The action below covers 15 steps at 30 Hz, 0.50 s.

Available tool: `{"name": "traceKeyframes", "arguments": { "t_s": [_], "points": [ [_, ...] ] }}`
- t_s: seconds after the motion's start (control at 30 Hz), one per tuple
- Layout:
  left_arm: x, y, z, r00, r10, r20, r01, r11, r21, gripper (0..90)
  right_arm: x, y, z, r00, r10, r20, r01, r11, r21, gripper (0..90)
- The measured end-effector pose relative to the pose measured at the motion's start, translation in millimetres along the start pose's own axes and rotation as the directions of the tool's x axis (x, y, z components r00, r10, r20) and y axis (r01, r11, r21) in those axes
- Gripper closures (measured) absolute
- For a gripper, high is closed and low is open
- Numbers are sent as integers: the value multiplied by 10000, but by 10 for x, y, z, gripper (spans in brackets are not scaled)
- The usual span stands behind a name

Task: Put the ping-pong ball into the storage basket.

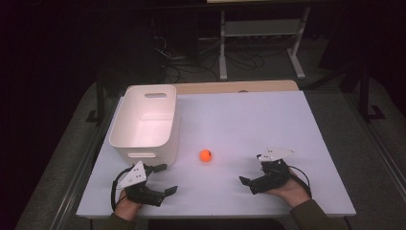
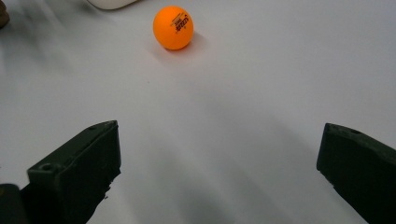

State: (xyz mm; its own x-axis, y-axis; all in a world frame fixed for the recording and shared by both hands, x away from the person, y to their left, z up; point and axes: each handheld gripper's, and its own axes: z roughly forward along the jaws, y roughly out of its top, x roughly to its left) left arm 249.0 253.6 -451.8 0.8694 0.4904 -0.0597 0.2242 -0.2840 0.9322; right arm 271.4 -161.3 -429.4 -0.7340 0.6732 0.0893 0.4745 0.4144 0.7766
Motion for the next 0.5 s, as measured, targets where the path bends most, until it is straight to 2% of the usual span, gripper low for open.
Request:
{"name": "traceKeyframes", "arguments": {
  "t_s": [0.5],
  "points": [
    [1,-1,-1,10000,-1,26,1,10000,-20,138,9,79,134,9999,-9,-145,12,9997,229,0]
  ]
}}
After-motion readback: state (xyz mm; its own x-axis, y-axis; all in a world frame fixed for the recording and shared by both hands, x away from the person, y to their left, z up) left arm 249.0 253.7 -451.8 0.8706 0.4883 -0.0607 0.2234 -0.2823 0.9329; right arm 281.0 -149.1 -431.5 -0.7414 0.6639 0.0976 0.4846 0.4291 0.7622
